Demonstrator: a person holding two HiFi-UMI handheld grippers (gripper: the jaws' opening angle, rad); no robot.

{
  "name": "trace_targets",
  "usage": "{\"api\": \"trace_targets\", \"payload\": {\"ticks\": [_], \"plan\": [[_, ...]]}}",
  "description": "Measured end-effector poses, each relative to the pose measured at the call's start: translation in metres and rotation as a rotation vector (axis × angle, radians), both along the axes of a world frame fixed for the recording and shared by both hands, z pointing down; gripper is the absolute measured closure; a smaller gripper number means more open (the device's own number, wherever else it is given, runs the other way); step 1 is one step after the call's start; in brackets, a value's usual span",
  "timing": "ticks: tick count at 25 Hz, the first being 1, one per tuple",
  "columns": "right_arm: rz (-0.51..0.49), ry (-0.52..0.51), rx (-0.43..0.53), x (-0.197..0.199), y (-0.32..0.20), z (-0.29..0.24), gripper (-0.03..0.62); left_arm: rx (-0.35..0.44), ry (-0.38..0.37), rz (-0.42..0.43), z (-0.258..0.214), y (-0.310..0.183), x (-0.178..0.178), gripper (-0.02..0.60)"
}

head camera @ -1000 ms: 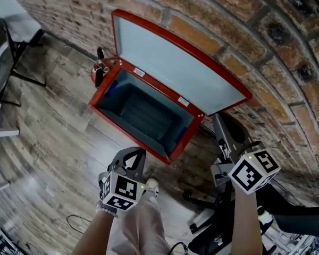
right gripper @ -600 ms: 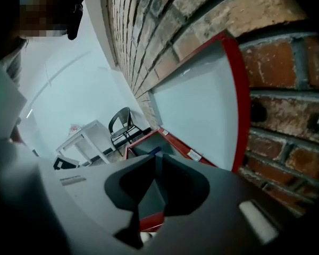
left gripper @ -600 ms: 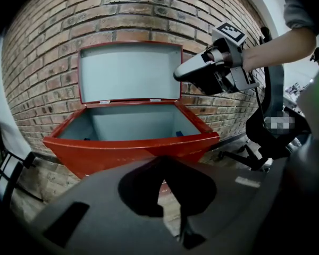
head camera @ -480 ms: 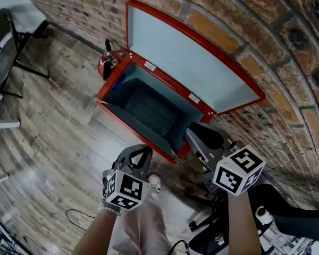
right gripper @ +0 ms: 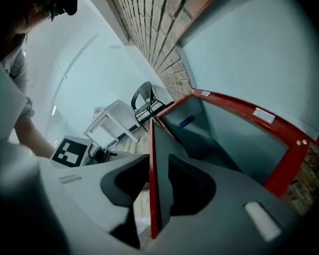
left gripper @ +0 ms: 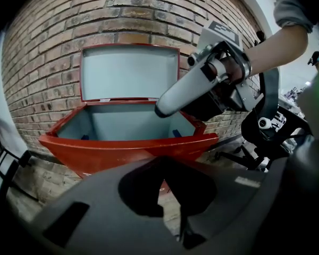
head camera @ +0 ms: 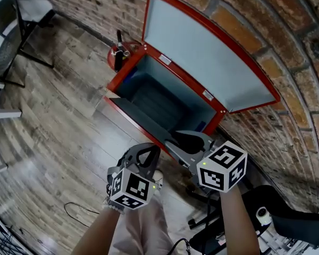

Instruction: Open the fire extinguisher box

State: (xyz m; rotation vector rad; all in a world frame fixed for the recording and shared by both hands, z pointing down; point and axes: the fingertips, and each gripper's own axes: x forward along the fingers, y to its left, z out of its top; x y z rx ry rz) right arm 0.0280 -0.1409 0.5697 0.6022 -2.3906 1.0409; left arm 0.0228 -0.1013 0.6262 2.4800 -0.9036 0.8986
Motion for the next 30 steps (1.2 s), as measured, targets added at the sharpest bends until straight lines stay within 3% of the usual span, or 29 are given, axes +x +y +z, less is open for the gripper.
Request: {"api": "trace_targets", "payload": {"ticks": [14, 26, 30], "plan": [[-0.138, 0.049, -0.048, -0.04, 0.017, 0.013, 0.456, -0.006, 0.028, 0.013, 0.006, 0.016, -0.01, 0.584], [-0.228, 0.049, -0.167, -0.072, 0.049, 0.041, 0.449, -0.008, 0.029, 0.015, 0.013, 0.035, -0.024, 0.584], [-0.226, 0.053, -0.203, -0.076, 0.056, 0.05, 0.5, -0.014, 0.026, 0.017, 0.015, 0.039, -0.026, 0.584]]}}
